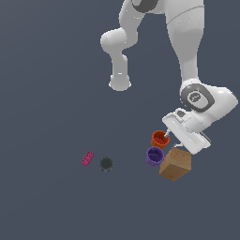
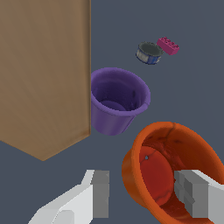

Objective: Pick up a designated object from a clutter of objects.

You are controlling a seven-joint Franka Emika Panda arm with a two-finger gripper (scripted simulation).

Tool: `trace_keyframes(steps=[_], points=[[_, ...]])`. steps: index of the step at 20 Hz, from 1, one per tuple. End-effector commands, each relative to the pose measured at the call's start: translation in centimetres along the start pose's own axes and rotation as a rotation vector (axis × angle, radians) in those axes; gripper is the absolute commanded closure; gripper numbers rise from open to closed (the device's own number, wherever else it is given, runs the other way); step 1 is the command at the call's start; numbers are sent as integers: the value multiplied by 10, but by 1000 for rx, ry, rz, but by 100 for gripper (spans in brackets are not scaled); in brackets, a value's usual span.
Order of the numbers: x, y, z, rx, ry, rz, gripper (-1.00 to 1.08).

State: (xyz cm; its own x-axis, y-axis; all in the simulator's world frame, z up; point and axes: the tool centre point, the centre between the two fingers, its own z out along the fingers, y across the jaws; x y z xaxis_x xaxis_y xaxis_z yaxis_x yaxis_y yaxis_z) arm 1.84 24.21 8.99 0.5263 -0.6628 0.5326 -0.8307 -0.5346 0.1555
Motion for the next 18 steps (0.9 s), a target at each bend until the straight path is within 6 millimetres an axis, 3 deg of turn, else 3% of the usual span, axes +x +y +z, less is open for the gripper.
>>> trace_keyframes(steps=[1, 10, 11, 18], points=[[0, 0, 3, -1, 0, 0, -20], [0, 1, 30, 0, 1, 3, -20], [0, 1, 30, 0, 1, 3, 108], [0, 1, 30, 0, 1, 3, 108]])
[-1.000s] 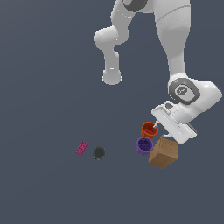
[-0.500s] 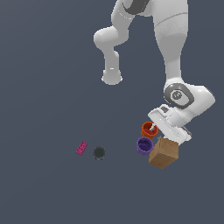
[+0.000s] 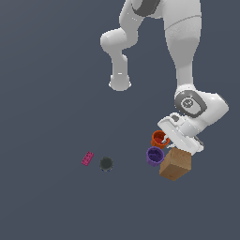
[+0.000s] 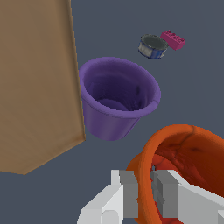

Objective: Pick up a designated object from a clutter of objects.

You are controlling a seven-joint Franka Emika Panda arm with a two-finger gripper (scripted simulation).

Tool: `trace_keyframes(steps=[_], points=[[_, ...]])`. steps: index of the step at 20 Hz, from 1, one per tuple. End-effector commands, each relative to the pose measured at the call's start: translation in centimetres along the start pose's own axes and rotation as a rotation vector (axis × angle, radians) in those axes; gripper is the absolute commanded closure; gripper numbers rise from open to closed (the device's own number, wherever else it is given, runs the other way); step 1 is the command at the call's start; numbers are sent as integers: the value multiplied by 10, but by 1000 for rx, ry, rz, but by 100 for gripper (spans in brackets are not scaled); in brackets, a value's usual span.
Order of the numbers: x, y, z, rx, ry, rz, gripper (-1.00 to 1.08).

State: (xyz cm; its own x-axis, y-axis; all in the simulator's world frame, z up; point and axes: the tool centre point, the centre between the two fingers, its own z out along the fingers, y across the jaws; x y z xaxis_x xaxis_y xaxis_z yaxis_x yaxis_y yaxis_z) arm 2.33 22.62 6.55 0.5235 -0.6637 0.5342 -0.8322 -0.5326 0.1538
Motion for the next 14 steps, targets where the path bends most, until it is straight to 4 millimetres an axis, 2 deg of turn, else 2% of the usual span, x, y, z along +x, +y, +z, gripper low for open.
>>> trace_keyframes(steps=[1, 8, 14], points=[[0, 0, 0, 0, 0, 0, 108], [5, 3, -3, 0, 0, 1, 108], [21, 16, -14, 0, -2, 0, 108]])
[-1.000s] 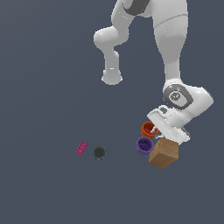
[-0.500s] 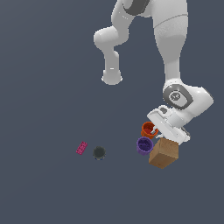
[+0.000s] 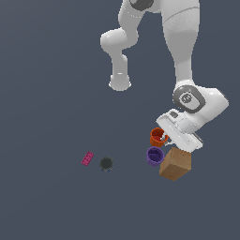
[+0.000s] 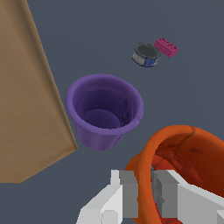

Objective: Pick up a designated object from a clutter of objects.

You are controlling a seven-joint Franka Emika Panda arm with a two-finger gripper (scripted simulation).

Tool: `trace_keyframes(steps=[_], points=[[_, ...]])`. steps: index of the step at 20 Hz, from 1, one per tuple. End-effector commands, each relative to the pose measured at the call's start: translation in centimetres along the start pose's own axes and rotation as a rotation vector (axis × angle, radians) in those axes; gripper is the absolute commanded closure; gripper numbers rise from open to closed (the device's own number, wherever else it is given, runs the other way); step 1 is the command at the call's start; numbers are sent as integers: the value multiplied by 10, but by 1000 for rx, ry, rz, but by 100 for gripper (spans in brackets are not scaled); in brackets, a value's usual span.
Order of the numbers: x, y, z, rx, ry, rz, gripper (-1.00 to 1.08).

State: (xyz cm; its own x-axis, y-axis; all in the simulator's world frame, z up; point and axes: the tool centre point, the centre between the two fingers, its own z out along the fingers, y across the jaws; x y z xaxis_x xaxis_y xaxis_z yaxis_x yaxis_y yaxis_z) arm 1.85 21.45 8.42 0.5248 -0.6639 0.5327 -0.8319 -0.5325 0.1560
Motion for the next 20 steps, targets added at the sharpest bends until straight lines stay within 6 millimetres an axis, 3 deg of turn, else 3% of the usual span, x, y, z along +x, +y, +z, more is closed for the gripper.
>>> trace_keyframes(steps=[1, 7, 20], points=[[10, 7, -7, 1, -1, 1, 108], [41, 31, -29, 1, -3, 1, 108], [128, 95, -88, 0, -6, 0, 108]])
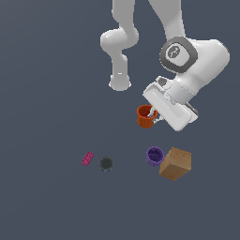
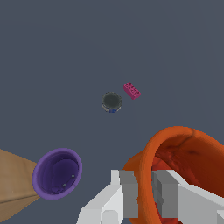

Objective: Pick up a designated object from a clutter of objects.

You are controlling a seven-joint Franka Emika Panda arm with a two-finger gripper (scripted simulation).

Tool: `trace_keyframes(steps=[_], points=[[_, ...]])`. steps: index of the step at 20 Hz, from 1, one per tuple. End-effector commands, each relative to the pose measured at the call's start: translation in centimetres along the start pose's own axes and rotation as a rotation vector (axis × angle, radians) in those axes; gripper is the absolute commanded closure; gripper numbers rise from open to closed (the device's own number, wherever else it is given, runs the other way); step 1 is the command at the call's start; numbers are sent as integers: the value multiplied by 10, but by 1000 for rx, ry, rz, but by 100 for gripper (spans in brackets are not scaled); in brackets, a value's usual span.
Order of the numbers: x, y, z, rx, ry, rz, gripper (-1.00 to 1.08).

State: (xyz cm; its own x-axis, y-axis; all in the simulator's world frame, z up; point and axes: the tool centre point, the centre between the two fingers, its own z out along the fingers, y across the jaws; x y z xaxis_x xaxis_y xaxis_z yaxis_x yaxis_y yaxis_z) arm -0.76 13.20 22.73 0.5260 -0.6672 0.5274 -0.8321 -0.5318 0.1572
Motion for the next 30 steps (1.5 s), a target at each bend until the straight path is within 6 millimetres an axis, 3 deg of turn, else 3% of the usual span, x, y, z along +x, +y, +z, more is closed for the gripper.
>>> trace_keyframes(steps=[1, 18, 24, 30], points=[[17, 12, -12, 0, 0, 1, 108], [120, 83, -86, 2, 7, 4, 108], [140, 96, -103, 3, 8, 3, 108], [145, 99, -107, 3, 8, 2, 108]])
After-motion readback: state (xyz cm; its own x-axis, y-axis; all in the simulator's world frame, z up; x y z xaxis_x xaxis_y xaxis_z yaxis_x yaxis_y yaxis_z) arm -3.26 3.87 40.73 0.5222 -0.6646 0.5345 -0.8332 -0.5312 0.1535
